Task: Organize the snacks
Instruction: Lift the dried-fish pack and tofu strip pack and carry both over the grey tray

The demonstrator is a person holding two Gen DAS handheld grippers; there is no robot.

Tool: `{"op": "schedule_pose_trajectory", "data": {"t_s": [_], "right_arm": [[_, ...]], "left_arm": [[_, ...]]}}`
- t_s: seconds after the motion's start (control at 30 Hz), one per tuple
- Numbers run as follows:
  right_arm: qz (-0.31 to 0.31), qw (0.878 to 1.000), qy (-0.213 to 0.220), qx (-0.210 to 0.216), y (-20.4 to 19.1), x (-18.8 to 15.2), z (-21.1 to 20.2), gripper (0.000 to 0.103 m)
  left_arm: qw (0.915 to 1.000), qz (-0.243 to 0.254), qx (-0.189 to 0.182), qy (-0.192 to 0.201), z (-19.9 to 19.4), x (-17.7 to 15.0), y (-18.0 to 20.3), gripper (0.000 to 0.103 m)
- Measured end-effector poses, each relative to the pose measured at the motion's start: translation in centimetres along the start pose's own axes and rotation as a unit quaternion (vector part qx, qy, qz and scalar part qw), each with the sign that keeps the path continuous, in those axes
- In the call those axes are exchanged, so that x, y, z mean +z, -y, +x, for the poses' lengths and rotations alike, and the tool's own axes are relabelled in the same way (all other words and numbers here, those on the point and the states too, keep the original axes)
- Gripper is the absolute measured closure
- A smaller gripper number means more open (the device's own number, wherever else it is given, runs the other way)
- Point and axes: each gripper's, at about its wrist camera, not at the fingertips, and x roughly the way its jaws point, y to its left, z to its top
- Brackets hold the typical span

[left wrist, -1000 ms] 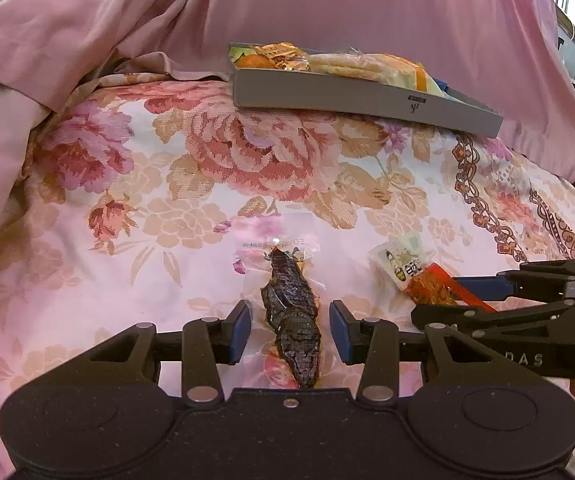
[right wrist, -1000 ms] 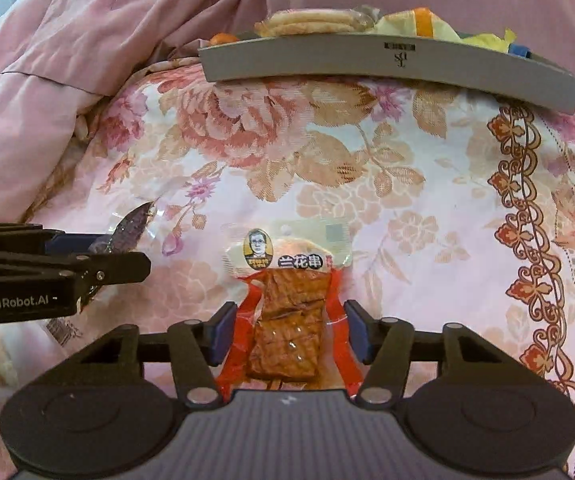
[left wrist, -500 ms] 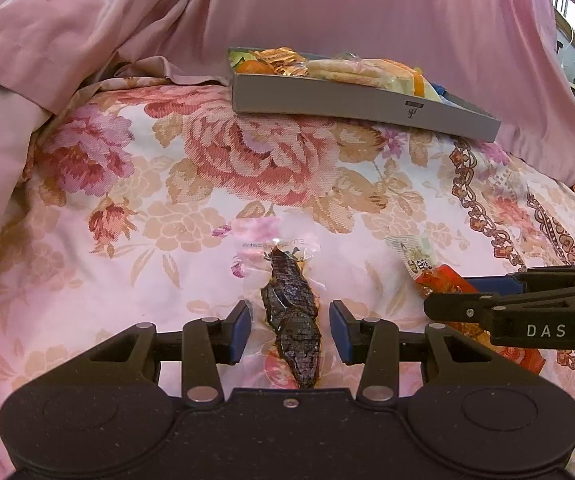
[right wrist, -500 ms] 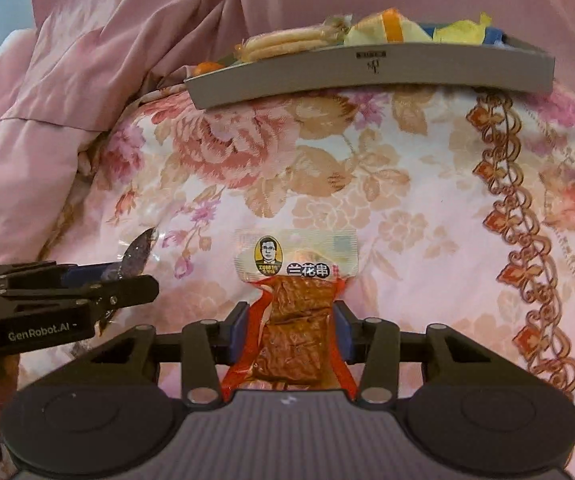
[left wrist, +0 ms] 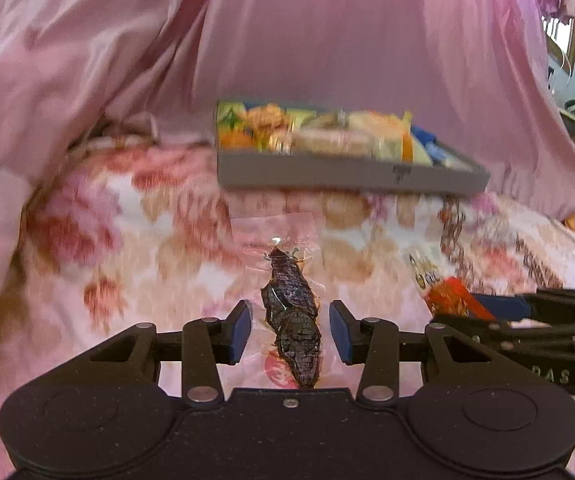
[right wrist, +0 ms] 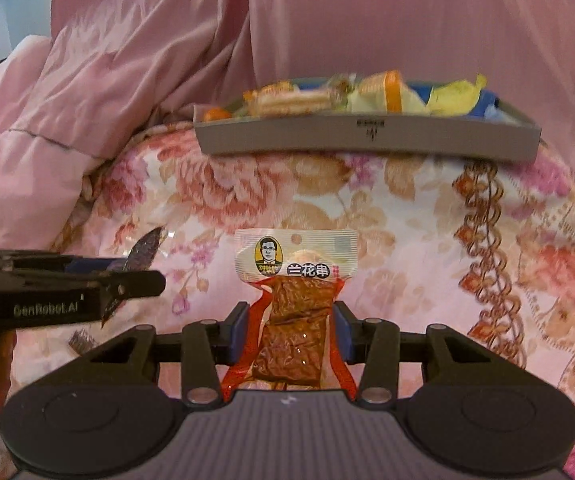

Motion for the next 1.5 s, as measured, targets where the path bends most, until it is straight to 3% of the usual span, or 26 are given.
{"op": "schedule_pose_trajectory", "data": {"t_s": [0.3,0.57,0.67,0.8,1.07,1.23,1.5], "right_arm": [[0.005,0.998,0.061,-0.014,1.0,2.7,-2.2,0.055],[-0.009,0.993,0.11,-0.035,2.3,6.8,-3.2,0.054],[-0.018,0.991,0.126,-0.041,2.7,9.2,-3.3,0.054],[-0.04,0.99,0.13,-0.039,3.3,13.5,-3.0,0.054],[-0.051,0.984,0.149,-0.084,5.6,21.7,-0.8,0.053],[-0.046,0.985,0.138,-0.093,7.0,22.8,2.0,0.053],[0.002,0.986,0.132,-0.106,9.8,21.2,6.6,0.053]], "left_arm": [[0.9985,0.012,-0.007,0.052,-0.2,4.9,0.6,0.058],[0.9946,0.017,0.004,0.102,1.3,11.7,1.6,0.058],[0.9951,0.016,0.013,0.097,2.5,14.0,1.9,0.058],[0.9953,-0.024,0.014,0.093,4.1,16.7,1.7,0.058],[0.9939,-0.076,0.019,0.078,9.1,19.8,1.2,0.059],[0.9949,-0.073,0.027,0.063,12.1,19.8,1.5,0.058],[0.9956,-0.072,0.037,0.047,14.8,19.5,1.7,0.059]]}}
